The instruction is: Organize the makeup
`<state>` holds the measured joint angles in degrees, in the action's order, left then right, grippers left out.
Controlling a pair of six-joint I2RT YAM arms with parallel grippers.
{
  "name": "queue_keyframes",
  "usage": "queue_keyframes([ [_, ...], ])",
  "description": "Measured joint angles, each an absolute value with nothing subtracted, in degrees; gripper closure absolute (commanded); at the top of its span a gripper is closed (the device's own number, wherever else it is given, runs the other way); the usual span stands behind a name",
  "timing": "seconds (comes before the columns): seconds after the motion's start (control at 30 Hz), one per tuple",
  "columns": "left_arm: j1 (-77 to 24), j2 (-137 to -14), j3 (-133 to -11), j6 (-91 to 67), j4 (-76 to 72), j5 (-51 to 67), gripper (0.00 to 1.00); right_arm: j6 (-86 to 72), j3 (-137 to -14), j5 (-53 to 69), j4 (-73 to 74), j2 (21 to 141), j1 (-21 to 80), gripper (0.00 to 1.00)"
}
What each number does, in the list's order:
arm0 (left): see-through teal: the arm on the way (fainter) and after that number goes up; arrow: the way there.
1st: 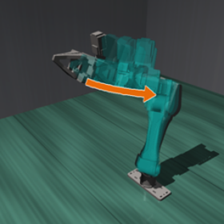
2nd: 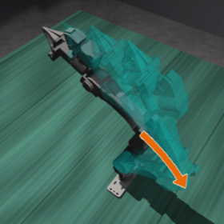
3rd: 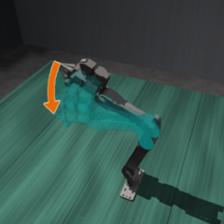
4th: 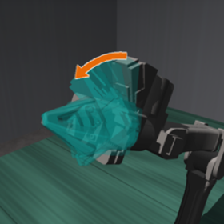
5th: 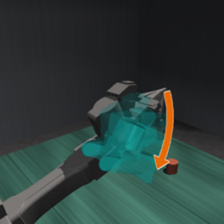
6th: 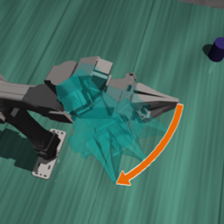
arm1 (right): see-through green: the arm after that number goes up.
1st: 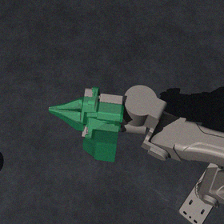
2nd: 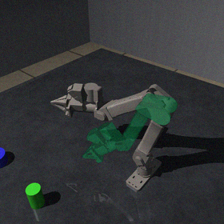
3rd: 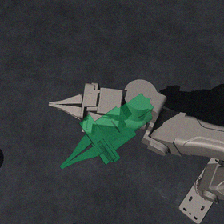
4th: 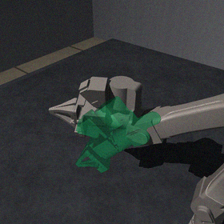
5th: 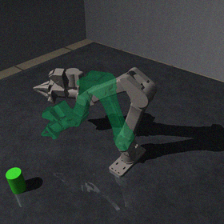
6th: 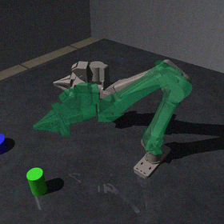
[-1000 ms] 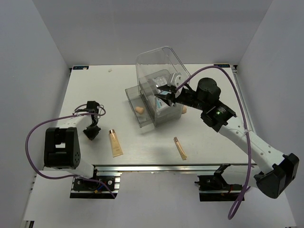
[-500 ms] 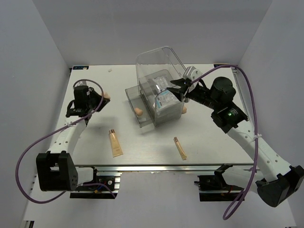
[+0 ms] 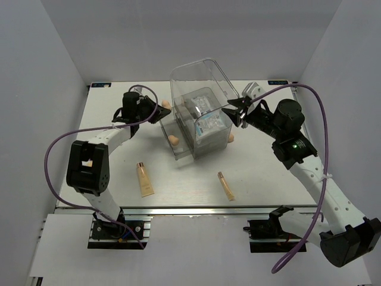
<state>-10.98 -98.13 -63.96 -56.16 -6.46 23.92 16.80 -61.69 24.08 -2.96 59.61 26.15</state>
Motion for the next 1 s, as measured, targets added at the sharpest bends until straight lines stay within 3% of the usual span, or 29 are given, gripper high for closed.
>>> queue_keyframes([
  [0.3, -12.1, -100.55, -66.3, -56.42, -5.72, 23.99, 0.67, 16.62, -59.68, 22.61, -3.05, 57.69, 21.21, 0.54],
  [0.83, -12.51, -102.21, -66.52, -56.42, -3.36, 23.14, 0.51, 6.68, -58.04, 21.5, -2.94, 67.09, 8.36, 0.49],
  [1.0, -12.49, -101.54, -68.18, -54.81, -1.43, 22.39, 0.33, 3.25, -59.33, 24.36, -1.72, 74.74, 6.39, 0.4],
])
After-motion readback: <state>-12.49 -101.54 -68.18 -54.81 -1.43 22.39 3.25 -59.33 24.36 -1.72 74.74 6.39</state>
